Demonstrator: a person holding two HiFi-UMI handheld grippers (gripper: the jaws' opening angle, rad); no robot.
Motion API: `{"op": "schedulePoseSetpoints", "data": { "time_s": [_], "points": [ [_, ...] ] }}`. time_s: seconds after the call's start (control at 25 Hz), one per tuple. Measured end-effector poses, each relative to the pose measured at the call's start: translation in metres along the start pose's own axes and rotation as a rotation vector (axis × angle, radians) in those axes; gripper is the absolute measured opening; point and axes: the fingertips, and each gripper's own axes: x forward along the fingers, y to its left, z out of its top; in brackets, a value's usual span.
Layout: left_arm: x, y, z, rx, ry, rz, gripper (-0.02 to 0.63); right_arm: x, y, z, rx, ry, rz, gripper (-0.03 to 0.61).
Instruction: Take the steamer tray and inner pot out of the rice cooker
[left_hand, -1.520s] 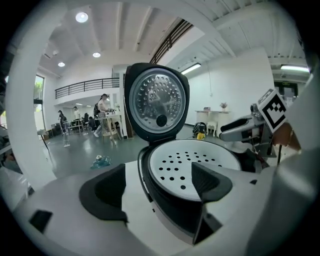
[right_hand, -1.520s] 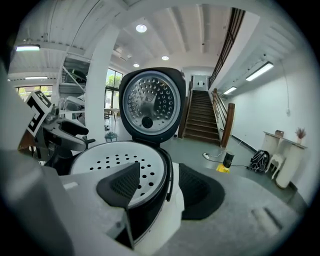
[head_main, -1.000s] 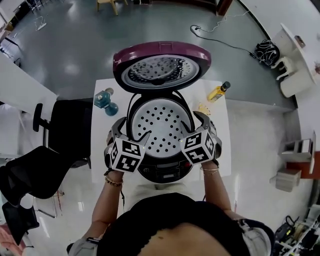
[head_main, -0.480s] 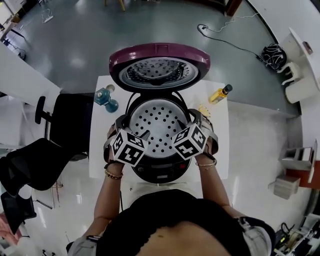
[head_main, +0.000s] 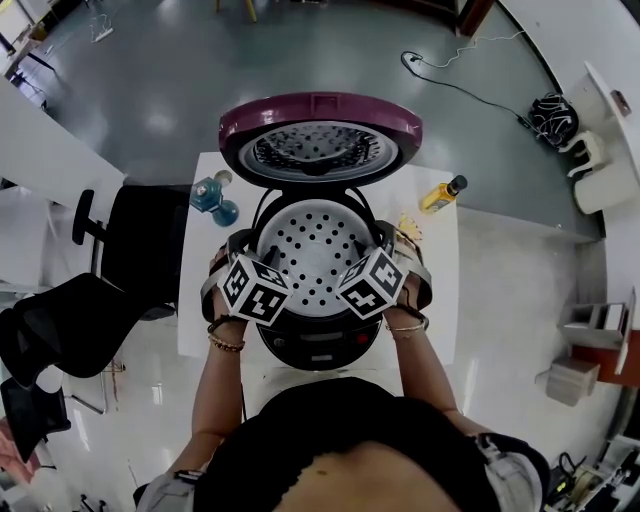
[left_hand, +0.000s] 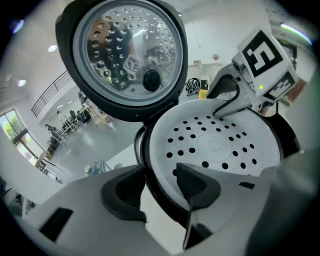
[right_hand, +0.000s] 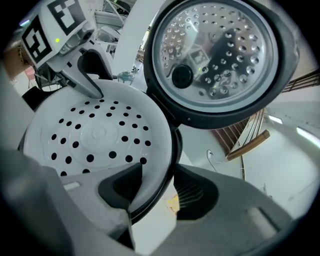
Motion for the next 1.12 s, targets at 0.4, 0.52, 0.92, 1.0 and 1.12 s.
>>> {"op": "schedulePoseSetpoints", "data": {
  "time_s": [0.4, 0.52, 0.92, 1.0, 1.12],
  "points": [
    [-0.017, 0.005, 0.008, -0.243, -0.110, -0.086, 0.081, -0.035, -0.012, 0.024, 0.116, -0.207, -0.091, 0.104],
    [-0.021, 0.008, 0.004, -0.311, -0.123, -0.111, 0.075, -0.055, -0.024, 0.041, 0.199, -0.331, -0.109, 0.076],
    [-0.063, 0.010, 0.024, -0.402, -0.273, -0.118, 0.062, -0.115, -0.046, 0.057, 0.411, -0.605, -0.122, 0.038],
    [-0.082, 0.012, 0.040, -0.444, -0.366, -0.142, 0.051, -0.126, -0.054, 0.050, 0.464, -0.650, -0.115, 0.037],
    [-0.105, 0.007, 0.063, -0.463, -0.470, -0.189, 0.041, -0.143, -0.066, 0.036, 0.541, -0.701, -0.094, 0.035]
  ]
}}
